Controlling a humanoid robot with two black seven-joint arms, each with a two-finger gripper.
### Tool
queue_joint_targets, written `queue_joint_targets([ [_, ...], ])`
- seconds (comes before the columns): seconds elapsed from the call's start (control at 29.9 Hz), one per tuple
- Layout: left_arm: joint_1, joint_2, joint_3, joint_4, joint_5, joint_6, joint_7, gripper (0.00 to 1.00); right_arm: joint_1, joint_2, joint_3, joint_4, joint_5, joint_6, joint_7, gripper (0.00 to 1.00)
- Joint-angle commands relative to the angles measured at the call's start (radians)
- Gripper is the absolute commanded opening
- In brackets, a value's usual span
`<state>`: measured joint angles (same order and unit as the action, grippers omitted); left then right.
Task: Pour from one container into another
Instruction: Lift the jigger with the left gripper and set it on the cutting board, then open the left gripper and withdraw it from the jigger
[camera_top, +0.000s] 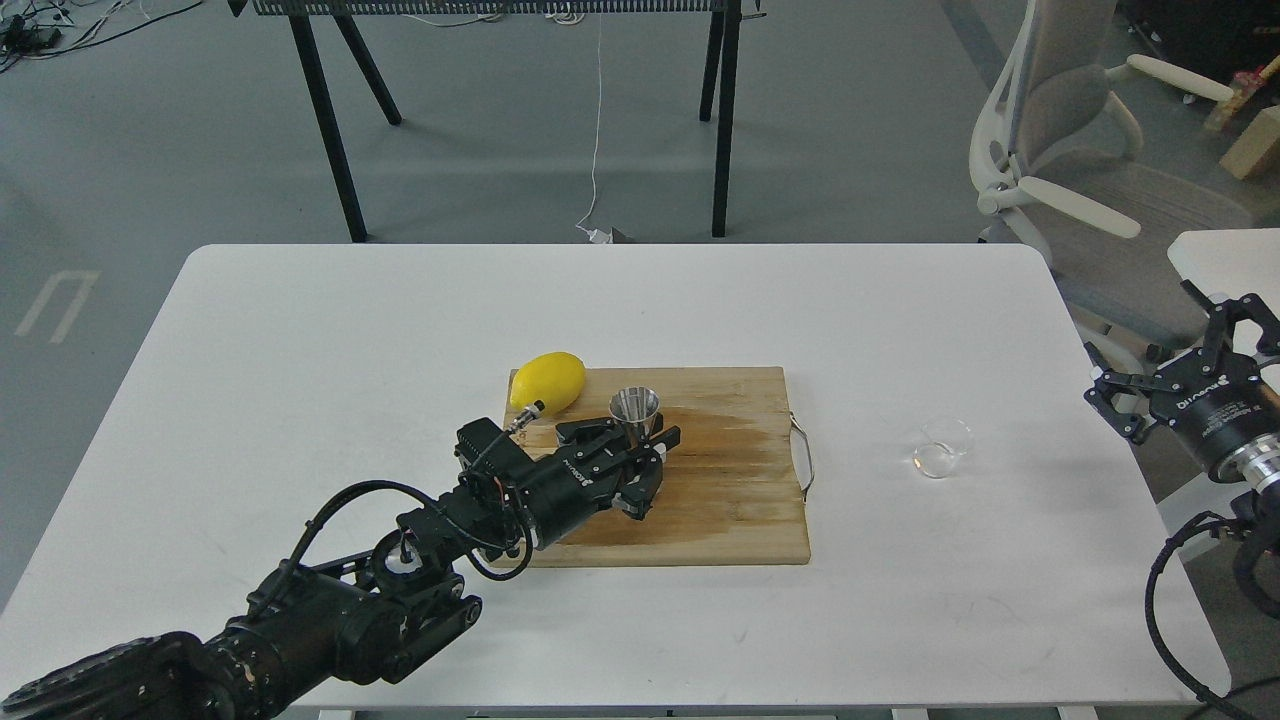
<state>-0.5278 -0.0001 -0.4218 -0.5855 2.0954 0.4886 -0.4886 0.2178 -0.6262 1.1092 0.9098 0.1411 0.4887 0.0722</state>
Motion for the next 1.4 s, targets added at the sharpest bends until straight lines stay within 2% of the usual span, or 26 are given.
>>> queue_joint_targets([
  [0.0,0.000,0.000,0.000,0.000,0.000,0.000,0.000,0.47,-0.002,0.000,0.000,0.000,0.000,0.000,0.000,1.00],
  [0.07,-0.001,0.000,0.001,0.000,0.000,0.000,0.000,0.60,-0.003,0.000,0.000,0.000,0.002,0.000,0.000,1.00],
  [0.17,-0.001,0.000,0.001,-0.002,0.000,0.000,0.000,0.89,-0.003,0.000,0.000,0.000,0.002,0.000,0.000,1.00],
  [0.27,0.000,0.000,0.005,-0.005,0.000,0.000,0.000,1.00,-0.003,0.000,0.001,0.001,0.002,0.000,0.000,1.00],
  [1.0,0.086,0.003,-0.008,-0.010,-0.017,0.000,0.000,1.00,-0.008,0.002,0.001,0.001,0.002,0.000,0.000,1.00],
  [1.14,0.130,0.063,-0.008,-0.069,-0.028,0.000,0.000,1.00,-0.006,0.006,0.003,0.001,0.002,0.000,0.000,1.00],
  [1.37,0.153,0.166,-0.044,-0.088,-0.064,0.000,0.000,1.00,-0.006,0.008,0.003,0.005,0.003,0.000,0.000,1.00],
])
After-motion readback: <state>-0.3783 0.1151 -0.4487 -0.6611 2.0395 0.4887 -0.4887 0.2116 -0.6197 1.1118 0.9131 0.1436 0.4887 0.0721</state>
